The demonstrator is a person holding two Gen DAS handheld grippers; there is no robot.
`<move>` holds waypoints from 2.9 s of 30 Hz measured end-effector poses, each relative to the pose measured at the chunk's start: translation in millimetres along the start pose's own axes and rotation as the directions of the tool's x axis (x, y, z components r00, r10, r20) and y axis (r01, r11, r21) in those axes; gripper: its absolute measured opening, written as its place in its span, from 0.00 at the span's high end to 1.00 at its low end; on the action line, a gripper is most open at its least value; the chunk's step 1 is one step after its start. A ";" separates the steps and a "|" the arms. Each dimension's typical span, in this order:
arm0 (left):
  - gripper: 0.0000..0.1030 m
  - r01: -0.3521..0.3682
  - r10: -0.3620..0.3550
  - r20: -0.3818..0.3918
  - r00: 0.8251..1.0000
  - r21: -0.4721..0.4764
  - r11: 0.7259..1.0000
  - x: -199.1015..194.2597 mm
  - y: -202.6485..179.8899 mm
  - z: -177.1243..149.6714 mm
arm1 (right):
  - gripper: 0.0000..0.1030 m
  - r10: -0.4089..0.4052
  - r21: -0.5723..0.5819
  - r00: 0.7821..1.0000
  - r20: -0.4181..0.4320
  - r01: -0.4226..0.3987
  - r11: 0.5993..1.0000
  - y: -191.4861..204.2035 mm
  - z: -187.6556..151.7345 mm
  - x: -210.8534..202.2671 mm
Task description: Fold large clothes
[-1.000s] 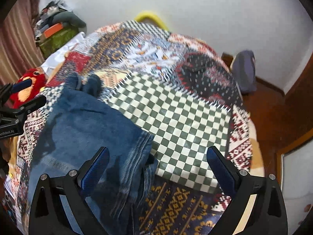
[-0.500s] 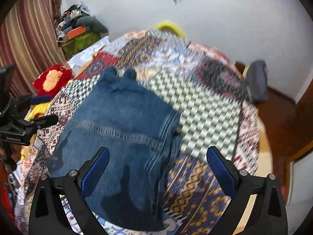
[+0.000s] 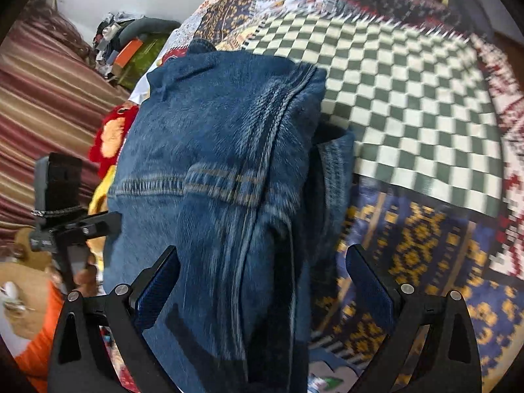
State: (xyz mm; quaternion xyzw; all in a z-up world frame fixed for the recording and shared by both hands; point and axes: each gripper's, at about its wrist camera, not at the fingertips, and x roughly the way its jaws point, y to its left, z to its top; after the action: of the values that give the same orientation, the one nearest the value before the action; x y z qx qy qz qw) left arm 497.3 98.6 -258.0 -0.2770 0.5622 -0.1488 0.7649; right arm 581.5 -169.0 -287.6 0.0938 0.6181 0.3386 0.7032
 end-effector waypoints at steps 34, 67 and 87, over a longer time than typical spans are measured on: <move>0.39 -0.103 0.040 0.254 0.966 0.239 0.965 -132.3 -69.8 -20.1 | 0.55 0.097 -0.135 0.982 0.161 -0.075 0.988 137.9 22.2 -56.2; 0.35 -0.007 0.018 0.116 0.993 -0.094 0.996 -136.5 150.8 -76.9 | 0.54 0.024 -0.158 0.995 -0.100 -0.040 0.987 234.8 23.8 141.6; 0.23 -0.465 0.430 0.224 0.875 0.136 0.875 -154.8 88.2 -148.4 | 0.36 -0.151 -0.406 0.989 0.003 0.139 0.903 264.5 -21.1 99.6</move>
State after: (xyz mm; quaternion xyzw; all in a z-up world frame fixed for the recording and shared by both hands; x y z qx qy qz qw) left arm 300.0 214.8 -221.6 -0.0791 0.5205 0.0077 0.8501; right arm 467.2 83.1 -226.9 -0.1050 0.5497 0.4074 0.7217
